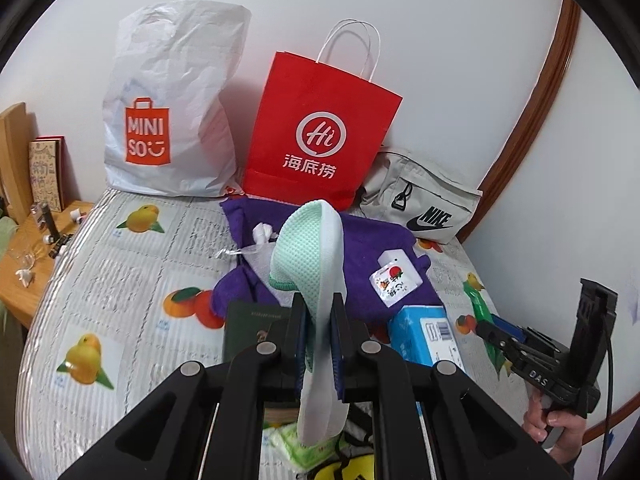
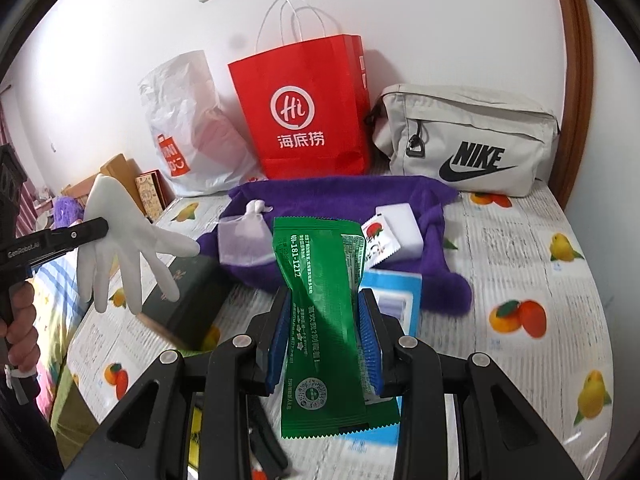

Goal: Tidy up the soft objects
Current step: 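Carry the glove with the left gripper while the right carries the packet over the purple towel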

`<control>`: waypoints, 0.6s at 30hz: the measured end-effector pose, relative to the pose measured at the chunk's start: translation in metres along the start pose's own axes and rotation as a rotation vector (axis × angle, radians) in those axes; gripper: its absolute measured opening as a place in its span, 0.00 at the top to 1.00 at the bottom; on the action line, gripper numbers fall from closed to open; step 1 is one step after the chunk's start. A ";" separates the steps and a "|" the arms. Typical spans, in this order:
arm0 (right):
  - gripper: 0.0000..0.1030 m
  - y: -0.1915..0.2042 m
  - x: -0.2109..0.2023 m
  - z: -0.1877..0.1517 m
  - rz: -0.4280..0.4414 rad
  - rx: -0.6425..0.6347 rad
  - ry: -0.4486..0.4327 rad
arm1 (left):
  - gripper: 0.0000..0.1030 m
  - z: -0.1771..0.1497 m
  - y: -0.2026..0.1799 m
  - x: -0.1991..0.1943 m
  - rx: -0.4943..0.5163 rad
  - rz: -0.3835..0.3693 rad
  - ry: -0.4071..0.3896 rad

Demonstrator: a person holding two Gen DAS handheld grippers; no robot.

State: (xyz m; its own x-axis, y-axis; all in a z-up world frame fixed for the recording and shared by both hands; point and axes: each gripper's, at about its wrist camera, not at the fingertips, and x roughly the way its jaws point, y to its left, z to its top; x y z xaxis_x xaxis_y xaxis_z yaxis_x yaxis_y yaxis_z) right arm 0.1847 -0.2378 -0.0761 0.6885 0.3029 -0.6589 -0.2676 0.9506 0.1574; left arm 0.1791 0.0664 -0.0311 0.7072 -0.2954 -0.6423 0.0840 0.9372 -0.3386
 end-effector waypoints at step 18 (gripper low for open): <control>0.68 -0.009 0.084 0.061 0.028 -0.014 0.037 | 0.89 0.052 0.008 0.069 -0.018 -0.007 0.024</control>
State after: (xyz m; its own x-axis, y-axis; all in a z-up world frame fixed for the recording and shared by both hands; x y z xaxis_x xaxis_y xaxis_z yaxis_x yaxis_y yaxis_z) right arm 0.2859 -0.2166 -0.0876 0.6550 0.3267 -0.6814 -0.2965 0.9405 0.1659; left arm 0.2655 0.0635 -0.0427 0.6898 -0.3060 -0.6561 0.0759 0.9318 -0.3549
